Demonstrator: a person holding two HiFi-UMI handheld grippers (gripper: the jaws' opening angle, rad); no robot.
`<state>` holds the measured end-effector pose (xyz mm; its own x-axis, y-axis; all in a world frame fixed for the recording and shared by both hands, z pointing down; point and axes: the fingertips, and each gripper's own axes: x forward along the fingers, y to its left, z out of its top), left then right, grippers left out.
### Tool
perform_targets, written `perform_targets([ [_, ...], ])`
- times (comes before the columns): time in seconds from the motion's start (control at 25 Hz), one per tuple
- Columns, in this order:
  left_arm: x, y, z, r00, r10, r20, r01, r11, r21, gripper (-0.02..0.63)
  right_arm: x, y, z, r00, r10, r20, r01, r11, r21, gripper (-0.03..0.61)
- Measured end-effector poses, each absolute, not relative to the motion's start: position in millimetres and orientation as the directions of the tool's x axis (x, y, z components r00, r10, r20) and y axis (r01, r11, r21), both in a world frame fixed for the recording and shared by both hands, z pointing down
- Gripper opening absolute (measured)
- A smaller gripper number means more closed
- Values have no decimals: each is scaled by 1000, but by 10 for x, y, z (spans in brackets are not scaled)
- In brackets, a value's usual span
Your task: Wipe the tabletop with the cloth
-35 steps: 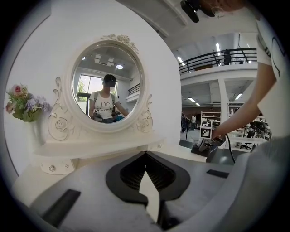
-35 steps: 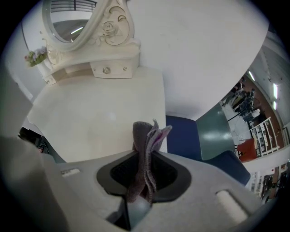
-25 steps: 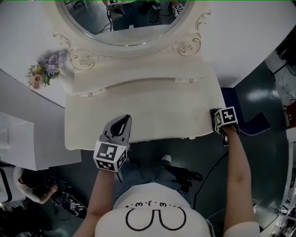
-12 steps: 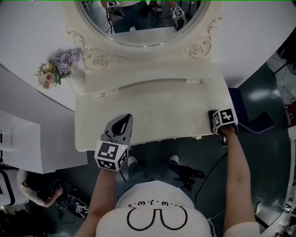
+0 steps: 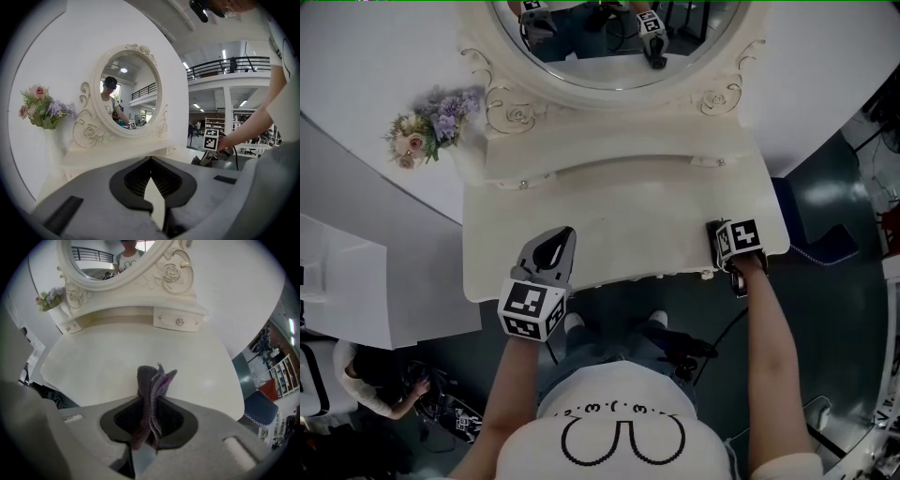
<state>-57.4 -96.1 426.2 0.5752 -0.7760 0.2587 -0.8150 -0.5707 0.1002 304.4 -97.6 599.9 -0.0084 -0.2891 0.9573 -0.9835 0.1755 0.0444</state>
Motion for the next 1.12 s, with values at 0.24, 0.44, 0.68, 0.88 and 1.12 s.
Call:
perform_targets([
  [0.24, -756, -932, 4305, 576, -776, 257, -815, -568, 114, -2, 2648, -959, 6006, -39, -307, 951, -984, 176, 16, 83],
  [0.44, -860, -925, 4322, 582, -773, 253, -812, -571, 122, -2, 2340, -918, 6014, -57, -295, 954, -982, 191, 0, 83],
  [0.68, -958, -932, 4309, 587, -774, 239, -809, -573, 132, -2, 1904, -882, 6026, -89, -262, 961, -971, 238, -25, 83],
  [0.88, -1085, -931, 4326, 580, -779, 236, -814, -563, 141, -2, 1504, -864, 6038, -135, -245, 960, -963, 262, -69, 83],
  [1.12, -1285, -929, 4354, 560, -794, 236, -828, -539, 153, -2, 1033, -821, 6047, -178, -218, 960, -954, 276, -114, 83],
])
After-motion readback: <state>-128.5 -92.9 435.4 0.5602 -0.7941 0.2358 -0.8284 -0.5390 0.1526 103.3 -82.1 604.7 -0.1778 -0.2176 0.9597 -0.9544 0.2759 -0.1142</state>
